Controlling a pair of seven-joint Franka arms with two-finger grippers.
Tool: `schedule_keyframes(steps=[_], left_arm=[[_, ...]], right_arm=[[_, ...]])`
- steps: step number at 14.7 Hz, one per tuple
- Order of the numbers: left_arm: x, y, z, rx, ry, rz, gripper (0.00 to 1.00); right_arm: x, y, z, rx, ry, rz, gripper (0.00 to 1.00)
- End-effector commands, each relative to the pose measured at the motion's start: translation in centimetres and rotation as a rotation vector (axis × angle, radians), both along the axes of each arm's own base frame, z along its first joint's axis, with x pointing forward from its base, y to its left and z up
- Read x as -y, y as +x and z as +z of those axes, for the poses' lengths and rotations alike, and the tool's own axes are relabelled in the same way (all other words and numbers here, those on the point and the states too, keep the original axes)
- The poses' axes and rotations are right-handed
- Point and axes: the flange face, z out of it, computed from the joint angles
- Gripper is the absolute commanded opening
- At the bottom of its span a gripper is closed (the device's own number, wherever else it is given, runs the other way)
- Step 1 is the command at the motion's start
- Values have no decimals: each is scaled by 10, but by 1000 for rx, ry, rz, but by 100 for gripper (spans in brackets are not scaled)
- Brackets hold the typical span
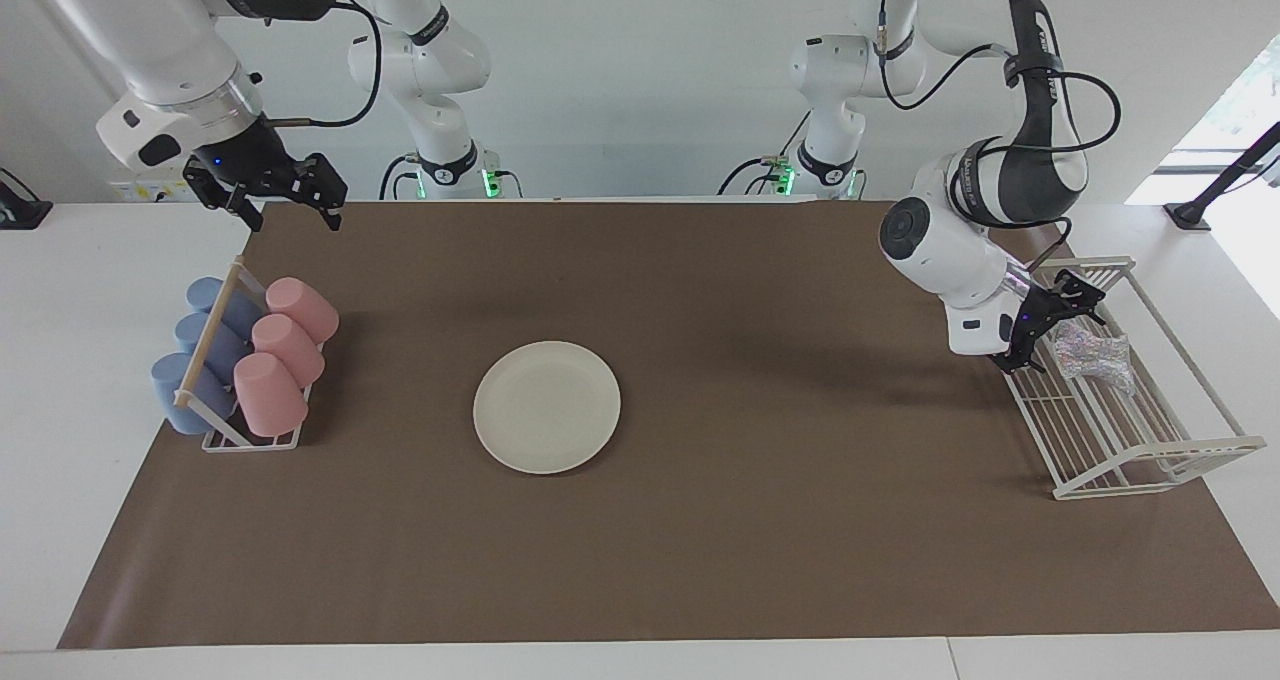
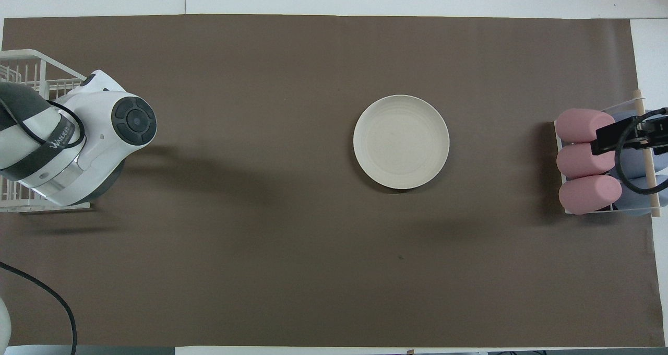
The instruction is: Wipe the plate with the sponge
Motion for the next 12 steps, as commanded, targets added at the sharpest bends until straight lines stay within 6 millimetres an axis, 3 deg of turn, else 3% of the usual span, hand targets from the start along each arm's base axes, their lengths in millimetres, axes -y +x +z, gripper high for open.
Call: schedule_keyframes(steps=[1, 4, 6, 8, 12], left_arm=[[5, 7, 43, -8, -127, 3, 100], [13, -3, 89, -31, -296, 46, 100], [20, -27, 130, -66, -468, 29, 100], [26, -50, 156, -131, -586, 8, 100], [43, -79, 179, -228, -780, 16, 100]], right_arm=[[-5, -1, 3, 10, -4, -6, 100], [-7, 0, 5, 15, -5, -12, 100], [-8, 0, 5, 15, -6, -16, 100], [-8, 0, 5, 15, -6, -16, 100], [-8, -1, 4, 12, -6, -21, 100]])
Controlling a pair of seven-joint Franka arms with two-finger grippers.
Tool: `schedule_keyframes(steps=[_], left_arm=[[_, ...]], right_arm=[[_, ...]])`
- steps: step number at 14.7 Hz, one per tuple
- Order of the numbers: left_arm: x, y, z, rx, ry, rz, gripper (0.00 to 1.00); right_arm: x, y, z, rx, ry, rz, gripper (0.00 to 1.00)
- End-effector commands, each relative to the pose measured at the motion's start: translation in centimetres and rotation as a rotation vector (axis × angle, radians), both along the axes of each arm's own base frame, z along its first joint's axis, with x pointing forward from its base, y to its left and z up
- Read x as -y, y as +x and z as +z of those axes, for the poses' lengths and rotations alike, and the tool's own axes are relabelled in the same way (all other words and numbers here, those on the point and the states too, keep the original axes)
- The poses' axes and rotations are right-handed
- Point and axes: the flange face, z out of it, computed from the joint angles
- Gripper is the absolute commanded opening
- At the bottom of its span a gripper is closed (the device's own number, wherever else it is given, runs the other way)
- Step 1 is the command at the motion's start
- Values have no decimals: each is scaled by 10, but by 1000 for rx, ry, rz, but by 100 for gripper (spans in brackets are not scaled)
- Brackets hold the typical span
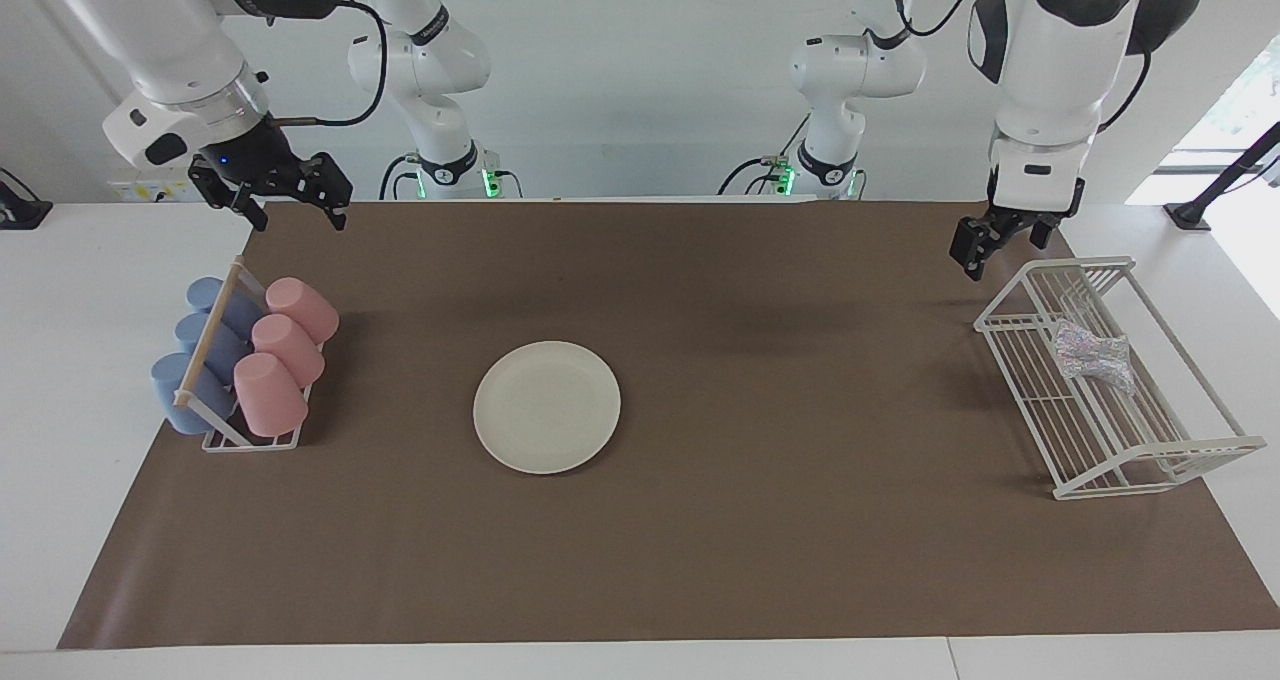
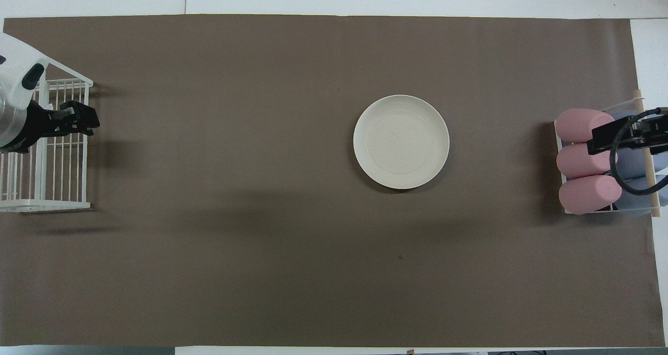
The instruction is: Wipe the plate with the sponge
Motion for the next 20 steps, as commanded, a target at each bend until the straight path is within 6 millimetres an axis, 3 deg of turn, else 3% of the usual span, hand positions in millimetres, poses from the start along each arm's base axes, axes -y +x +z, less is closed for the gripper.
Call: schedule_keyframes(steps=[1, 4, 8, 11, 13, 20], left_arm=[[13, -23, 13, -83, -100, -69, 100], [25, -36, 14, -158, -143, -201, 100], [25, -24, 12, -148, -266, -205, 100], [21, -15, 20, -146, -265, -250, 100], [21, -20, 35, -170, -264, -273, 100], [24, -19, 39, -185, -199, -285, 100]], right_arm=[[-2, -1, 3, 9, -5, -19, 100], [-5, -2, 3, 3, -5, -16, 100], [-5, -4, 2, -18, -12, -18, 100], [-5, -3, 7, -8, -16, -18, 100], [-5, -3, 7, -6, -16, -16, 100], [-5, -3, 7, -3, -16, -16, 100]])
